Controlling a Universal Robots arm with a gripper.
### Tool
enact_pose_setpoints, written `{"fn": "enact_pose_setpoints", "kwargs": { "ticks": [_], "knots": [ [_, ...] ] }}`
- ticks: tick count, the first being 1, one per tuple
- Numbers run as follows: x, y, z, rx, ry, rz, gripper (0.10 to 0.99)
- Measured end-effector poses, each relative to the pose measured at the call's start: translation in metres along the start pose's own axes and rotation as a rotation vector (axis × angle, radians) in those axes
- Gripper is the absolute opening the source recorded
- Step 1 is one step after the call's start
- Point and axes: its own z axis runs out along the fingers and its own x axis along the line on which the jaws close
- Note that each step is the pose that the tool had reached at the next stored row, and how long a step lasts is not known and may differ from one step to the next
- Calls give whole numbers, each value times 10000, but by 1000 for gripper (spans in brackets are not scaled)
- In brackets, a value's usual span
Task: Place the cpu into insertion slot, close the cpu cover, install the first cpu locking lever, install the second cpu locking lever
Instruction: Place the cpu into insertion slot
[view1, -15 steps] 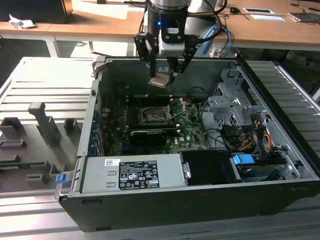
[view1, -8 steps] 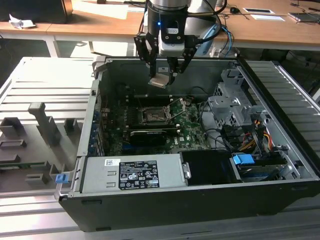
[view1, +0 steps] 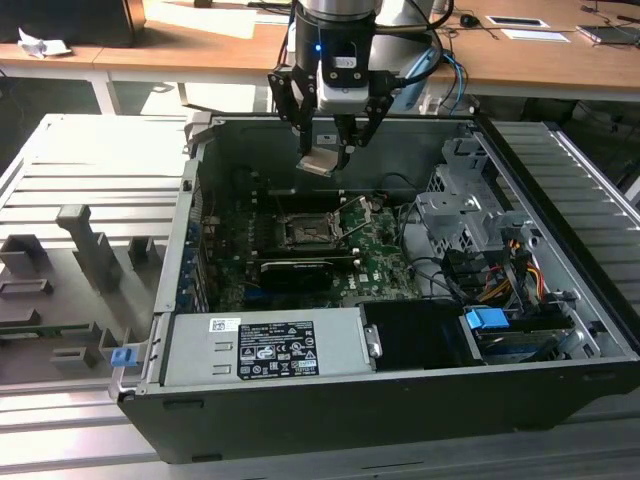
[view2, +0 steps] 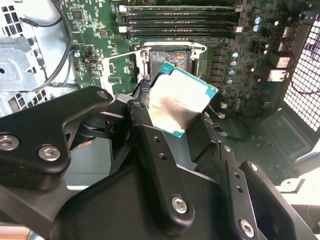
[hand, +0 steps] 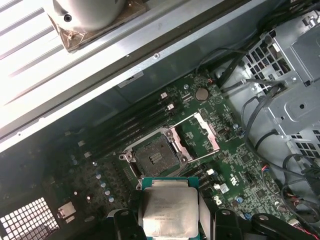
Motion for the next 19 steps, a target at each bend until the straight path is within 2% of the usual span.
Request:
{"fn": "enact_pose_setpoints", "kwargs": {
  "ticks": [19],
  "knots": [
    [0,-1,14,-2,-9,119,533]
  ]
}}
